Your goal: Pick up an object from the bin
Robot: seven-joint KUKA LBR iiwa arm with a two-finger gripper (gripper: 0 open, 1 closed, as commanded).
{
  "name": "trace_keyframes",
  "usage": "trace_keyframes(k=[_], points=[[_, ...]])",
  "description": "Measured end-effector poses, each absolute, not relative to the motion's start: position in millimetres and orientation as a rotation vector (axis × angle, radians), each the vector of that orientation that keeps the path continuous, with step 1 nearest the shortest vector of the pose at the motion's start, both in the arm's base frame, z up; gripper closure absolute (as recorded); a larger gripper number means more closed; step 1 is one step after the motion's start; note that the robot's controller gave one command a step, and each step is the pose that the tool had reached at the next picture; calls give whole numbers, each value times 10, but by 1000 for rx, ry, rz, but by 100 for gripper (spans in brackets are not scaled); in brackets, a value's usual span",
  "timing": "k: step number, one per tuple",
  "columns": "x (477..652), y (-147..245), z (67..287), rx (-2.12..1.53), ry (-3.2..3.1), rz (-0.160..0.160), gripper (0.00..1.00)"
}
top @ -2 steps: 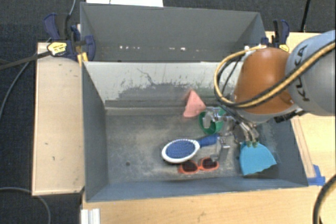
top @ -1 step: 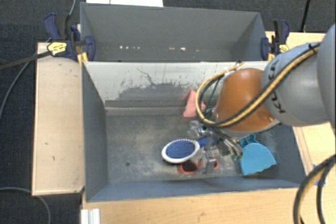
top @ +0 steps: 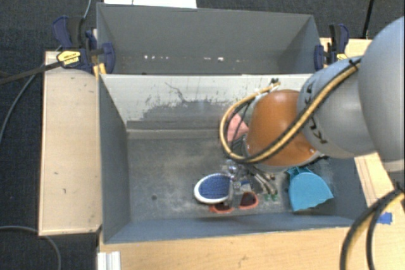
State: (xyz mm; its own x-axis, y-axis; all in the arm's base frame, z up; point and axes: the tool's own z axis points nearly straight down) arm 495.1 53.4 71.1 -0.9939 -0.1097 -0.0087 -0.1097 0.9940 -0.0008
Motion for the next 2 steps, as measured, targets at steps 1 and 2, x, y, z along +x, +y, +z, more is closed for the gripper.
trace_keyframes(k=[1,2], points=[[4950,534,711,-173,3128,0,100],[4898,612,1656,-206,3126,0,100]])
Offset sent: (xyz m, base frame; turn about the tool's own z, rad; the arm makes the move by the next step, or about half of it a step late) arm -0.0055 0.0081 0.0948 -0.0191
